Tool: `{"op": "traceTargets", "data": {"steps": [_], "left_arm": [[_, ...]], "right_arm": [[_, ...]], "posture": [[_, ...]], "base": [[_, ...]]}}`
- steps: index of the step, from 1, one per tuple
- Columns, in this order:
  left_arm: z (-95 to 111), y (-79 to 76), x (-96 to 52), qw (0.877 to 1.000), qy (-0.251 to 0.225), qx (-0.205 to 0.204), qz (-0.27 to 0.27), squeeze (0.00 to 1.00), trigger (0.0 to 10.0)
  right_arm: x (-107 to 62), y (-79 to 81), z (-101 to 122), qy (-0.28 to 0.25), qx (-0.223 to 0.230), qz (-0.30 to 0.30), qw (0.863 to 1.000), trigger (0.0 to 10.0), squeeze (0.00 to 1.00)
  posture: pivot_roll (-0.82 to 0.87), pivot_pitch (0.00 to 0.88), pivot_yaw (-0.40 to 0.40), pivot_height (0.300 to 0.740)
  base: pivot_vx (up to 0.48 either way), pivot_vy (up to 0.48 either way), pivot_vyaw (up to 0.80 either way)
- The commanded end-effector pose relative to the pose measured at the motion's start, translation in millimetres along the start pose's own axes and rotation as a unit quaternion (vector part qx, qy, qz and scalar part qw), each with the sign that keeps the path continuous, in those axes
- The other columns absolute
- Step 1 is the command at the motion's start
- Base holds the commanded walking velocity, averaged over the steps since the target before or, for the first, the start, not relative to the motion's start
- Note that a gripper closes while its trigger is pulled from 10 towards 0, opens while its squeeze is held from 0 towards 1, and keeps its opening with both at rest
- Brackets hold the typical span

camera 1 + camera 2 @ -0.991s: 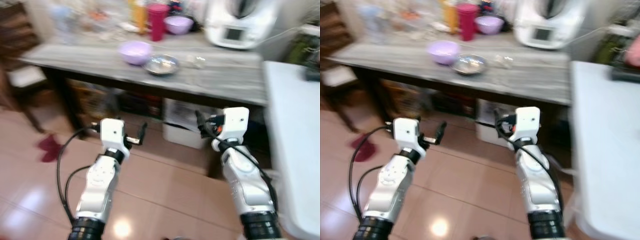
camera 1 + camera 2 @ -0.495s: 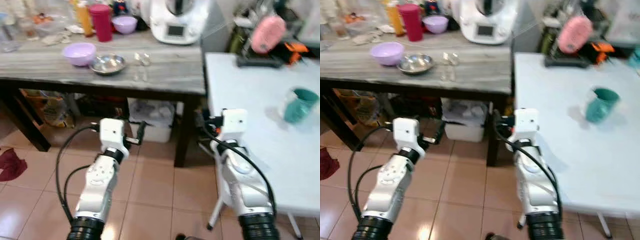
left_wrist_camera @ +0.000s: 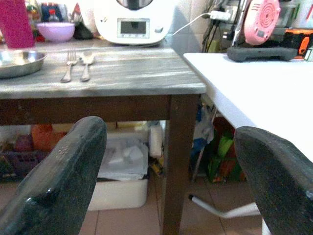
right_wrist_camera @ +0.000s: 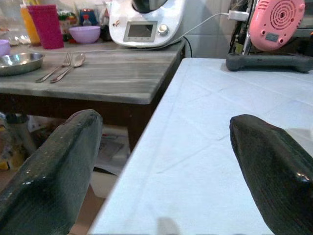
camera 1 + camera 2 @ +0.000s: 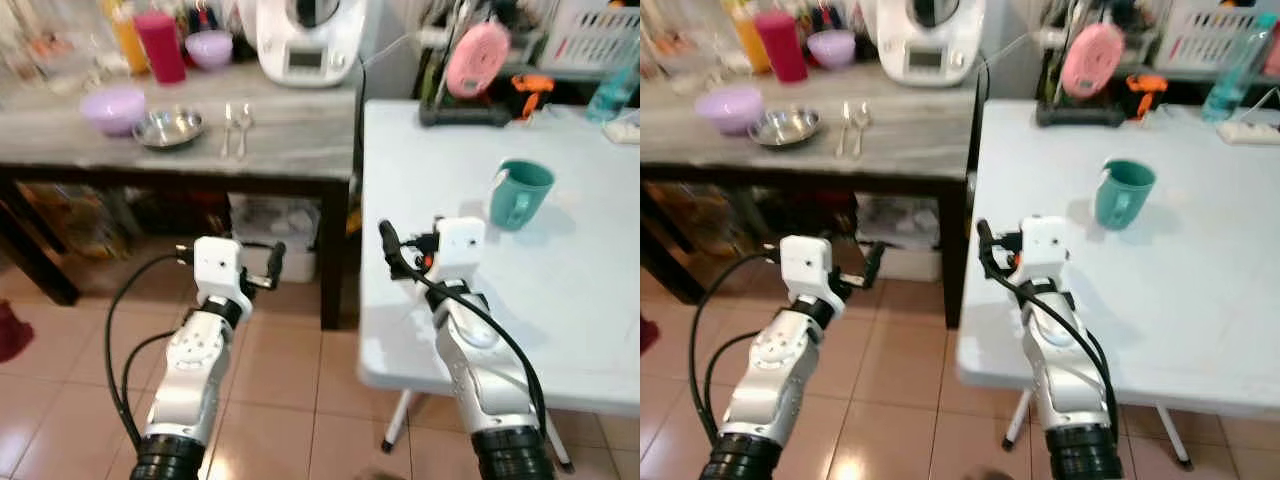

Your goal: Setting the table

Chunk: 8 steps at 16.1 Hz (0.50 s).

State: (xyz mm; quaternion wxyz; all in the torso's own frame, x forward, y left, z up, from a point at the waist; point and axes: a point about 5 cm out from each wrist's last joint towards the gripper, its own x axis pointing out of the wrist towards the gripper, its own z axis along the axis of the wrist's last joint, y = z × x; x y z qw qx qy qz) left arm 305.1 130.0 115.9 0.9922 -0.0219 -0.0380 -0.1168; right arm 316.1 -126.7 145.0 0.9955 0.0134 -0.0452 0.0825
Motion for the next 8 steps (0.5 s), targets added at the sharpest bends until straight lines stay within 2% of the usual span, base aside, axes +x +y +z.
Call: {"op": "traceTargets", "data": {"steps": [1, 8], "left_arm": [[-1.0, -0.4, 0.3, 1.0, 0.005, -0.001, -0.002, 0.0, 10.0], [-4.0, -1.1, -2.8, 1.0, 0.014, 0.003, -0.006, 0.0, 10.0]], "right_arm": [[-1.6, -1.9, 1.5, -0.002, -0.002, -0.005, 1.0, 10.0, 0.0], [-3.4, -0.8, 1.1, -0.004, -0.002, -0.007, 1.0, 10.0, 0.0]], "posture": [[-0.16, 0.074, 0.026, 0.74], [-0.16, 0.089, 0.033, 0.74]], "base": [[0.0, -0.255, 0.0], [0.0, -0.252, 0.0]]}}
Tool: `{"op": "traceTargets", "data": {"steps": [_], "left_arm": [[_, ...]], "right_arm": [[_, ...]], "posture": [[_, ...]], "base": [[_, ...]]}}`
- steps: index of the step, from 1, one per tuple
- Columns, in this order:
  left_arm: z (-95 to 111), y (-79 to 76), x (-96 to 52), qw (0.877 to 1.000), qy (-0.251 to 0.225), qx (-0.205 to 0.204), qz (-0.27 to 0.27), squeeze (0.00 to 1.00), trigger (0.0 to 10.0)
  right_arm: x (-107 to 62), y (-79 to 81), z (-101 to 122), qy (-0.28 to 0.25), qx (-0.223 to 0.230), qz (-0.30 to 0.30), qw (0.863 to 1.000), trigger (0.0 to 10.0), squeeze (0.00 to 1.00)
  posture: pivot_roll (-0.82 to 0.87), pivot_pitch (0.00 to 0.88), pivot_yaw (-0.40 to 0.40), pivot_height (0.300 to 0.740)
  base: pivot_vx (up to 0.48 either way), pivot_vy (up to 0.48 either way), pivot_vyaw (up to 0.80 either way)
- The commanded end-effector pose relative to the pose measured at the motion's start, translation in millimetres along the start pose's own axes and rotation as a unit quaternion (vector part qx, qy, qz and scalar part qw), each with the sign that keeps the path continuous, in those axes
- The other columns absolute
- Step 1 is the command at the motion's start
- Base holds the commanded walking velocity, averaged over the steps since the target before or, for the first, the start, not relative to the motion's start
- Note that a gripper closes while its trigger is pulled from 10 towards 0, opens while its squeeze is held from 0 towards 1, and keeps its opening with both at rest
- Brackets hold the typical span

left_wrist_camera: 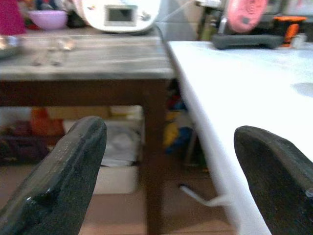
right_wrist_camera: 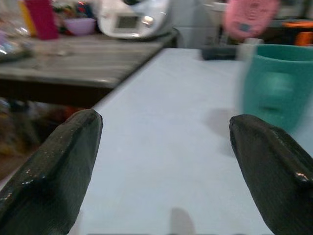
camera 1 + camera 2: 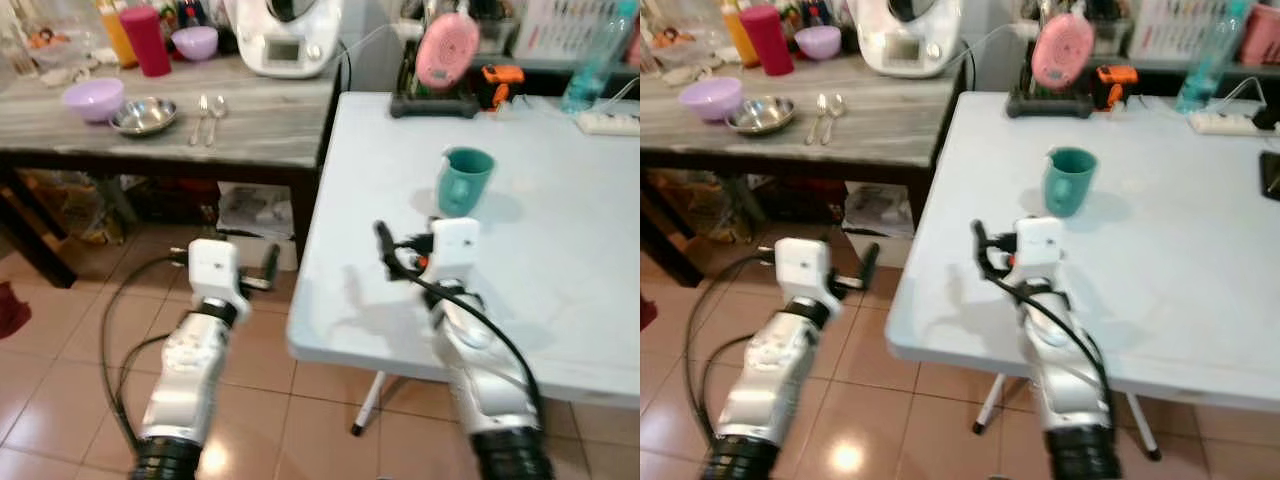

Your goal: Setting the table

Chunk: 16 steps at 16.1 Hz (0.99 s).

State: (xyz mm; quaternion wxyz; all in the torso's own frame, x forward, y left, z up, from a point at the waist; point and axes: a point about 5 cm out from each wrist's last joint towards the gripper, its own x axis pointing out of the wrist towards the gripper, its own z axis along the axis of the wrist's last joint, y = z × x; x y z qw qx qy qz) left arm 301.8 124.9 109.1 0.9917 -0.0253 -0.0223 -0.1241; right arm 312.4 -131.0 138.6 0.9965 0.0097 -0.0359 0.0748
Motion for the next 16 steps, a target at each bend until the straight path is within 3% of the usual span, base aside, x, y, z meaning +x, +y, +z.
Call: {"op": "traceTargets", "data": {"steps": [1, 10, 13, 16], "left_arm": [[2, 5.4, -0.8, 1.0, 0.001, 0.011, 0.001, 0.0, 10.0], [2, 4.7, -3.2, 1.0, -0.005, 0.002, -0.014, 0.0, 10.0], [2, 2.1, -4.8, 1.0, -0.004, -0.004, -0.027, 0.0, 10.0], [3, 2.1, -4.8, 0.999, -0.006, -0.007, -0.034, 0.0, 10.0]], "right_arm": [[0.6, 3.1, 7, -0.013, 0.002, 0.0, 1.0, 10.0, 0.0], [2.2, 0.2, 6, -0.011, -0.039, -0.027, 0.999, 10.0, 0.0], [2.5, -6.2, 7, -0.014, -0.035, -0.044, 0.998, 10.0, 0.0], [2.8, -6.3, 7, -0.014, -0.033, -0.047, 0.998, 10.0, 0.0]], "posture": [[-0.16, 0.092, 0.035, 0.74], [-0.16, 0.091, 0.038, 0.74], [-0.16, 0.093, 0.038, 0.74], [-0.16, 0.094, 0.041, 0.74]], "base": [[0.0, -0.255, 0.0], [0.0, -0.028, 0.0], [0.0, 0.0, 0.0], [0.0, 0.0, -0.79]]}}
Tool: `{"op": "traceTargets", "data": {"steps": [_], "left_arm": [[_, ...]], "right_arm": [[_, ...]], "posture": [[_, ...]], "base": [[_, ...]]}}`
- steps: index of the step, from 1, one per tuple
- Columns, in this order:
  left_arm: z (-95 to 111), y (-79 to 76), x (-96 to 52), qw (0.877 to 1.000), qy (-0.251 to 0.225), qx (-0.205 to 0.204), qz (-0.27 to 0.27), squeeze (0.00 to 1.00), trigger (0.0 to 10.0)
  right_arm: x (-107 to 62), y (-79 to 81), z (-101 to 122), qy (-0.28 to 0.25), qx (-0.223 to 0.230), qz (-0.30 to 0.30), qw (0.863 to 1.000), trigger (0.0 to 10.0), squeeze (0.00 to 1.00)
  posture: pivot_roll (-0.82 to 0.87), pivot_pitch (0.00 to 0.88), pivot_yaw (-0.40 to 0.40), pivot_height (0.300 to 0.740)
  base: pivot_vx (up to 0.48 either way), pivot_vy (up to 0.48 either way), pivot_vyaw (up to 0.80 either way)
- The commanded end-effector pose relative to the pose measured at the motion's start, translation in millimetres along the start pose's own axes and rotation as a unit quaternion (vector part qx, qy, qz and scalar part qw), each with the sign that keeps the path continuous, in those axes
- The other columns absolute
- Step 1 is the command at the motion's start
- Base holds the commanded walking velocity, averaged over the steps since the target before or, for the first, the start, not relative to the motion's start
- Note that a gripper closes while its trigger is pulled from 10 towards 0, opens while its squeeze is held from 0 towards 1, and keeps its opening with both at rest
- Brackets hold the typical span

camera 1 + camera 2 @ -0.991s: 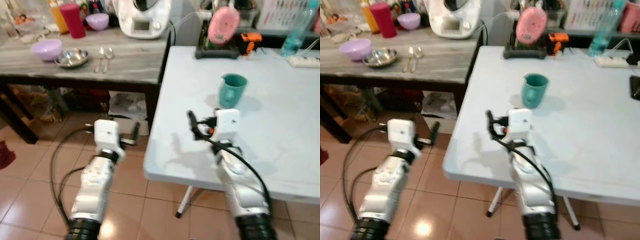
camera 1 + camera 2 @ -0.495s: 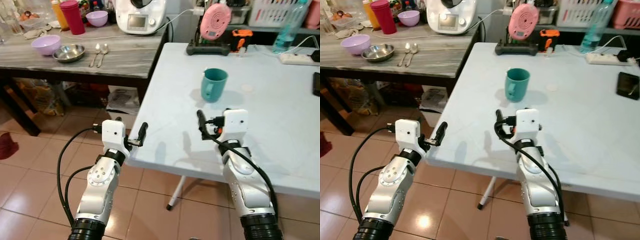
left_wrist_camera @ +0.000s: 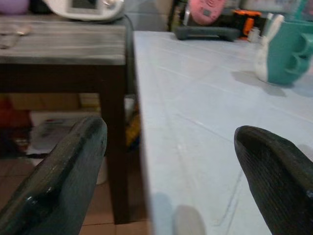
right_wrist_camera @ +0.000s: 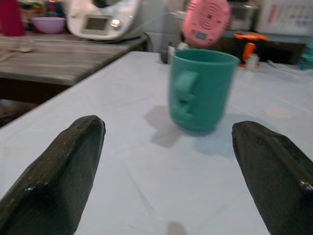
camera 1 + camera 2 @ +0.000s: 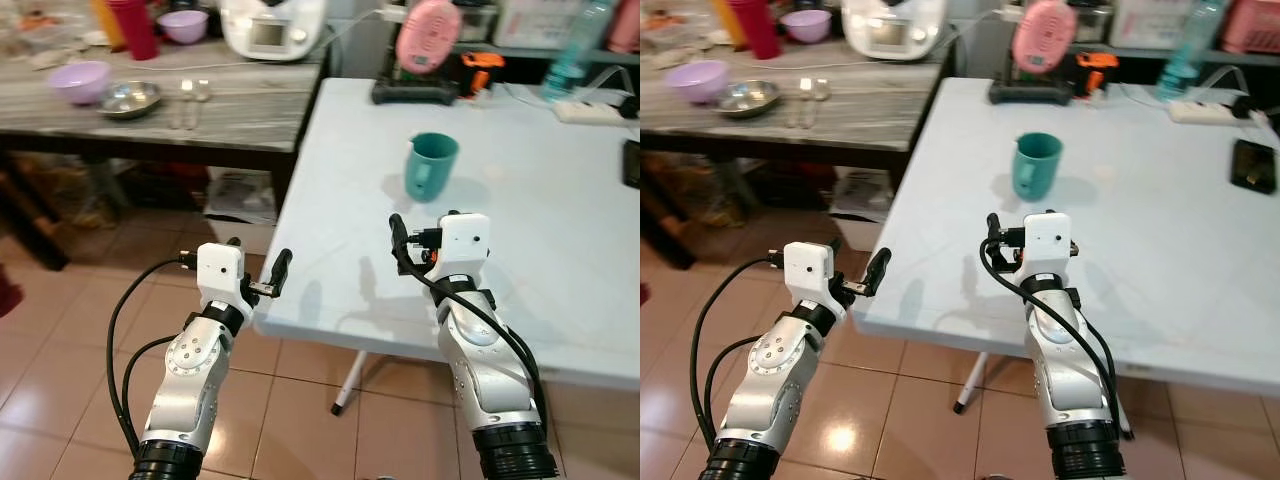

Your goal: Setting the table

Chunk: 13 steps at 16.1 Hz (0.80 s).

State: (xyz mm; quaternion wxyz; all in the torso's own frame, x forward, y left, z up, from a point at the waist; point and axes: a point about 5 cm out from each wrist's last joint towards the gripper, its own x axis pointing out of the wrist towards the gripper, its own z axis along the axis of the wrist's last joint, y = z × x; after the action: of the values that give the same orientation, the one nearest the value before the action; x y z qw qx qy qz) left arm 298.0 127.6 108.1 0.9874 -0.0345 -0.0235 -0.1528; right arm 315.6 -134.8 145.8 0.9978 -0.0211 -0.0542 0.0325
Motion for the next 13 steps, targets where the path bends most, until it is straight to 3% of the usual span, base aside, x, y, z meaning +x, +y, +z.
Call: {"op": "traceTargets", "data": {"steps": [1, 4, 8, 12, 13], "left_arm": [[3, 0.3, -0.4, 1.0, -0.004, 0.002, -0.007, 0.0, 10.0], [2, -0.2, -1.4, 1.0, -0.004, -0.001, -0.015, 0.0, 10.0], [2, -0.7, -2.4, 1.0, -0.007, -0.005, -0.027, 0.0, 10.0], [2, -2.0, -2.9, 0.999, -0.008, -0.003, -0.04, 0.0, 10.0], [2, -1.4, -3.6, 0.999, -0.007, -0.003, -0.042, 0.0, 10.0]], "right_arm": [[0.0, -2.2, 0, 0.002, 0.001, -0.007, 1.0, 10.0, 0.0], [-0.7, -4.5, 1, -0.005, 0.003, -0.016, 1.0, 10.0, 0.0], [-5.9, -18.3, 0, -0.01, 0.005, -0.044, 0.999, 10.0, 0.0], [-6.7, -16.1, -2, -0.006, 0.008, -0.043, 0.999, 10.0, 0.0], [-6.4, -15.3, -2, -0.004, 0.009, -0.042, 0.999, 10.0, 0.0]], "posture": [[-0.16, 0.093, 0.042, 0.74], [-0.16, 0.093, 0.042, 0.74], [-0.17, 0.093, 0.046, 0.74], [-0.17, 0.092, 0.049, 0.74], [-0.17, 0.091, 0.048, 0.74]], "base": [[0.0, 0.0, -0.79], [0.0, 0.0, -0.79], [0.0, 0.0, 0.0], [0.21, 0.0, 0.0], [0.292, 0.0, -0.8]]}}
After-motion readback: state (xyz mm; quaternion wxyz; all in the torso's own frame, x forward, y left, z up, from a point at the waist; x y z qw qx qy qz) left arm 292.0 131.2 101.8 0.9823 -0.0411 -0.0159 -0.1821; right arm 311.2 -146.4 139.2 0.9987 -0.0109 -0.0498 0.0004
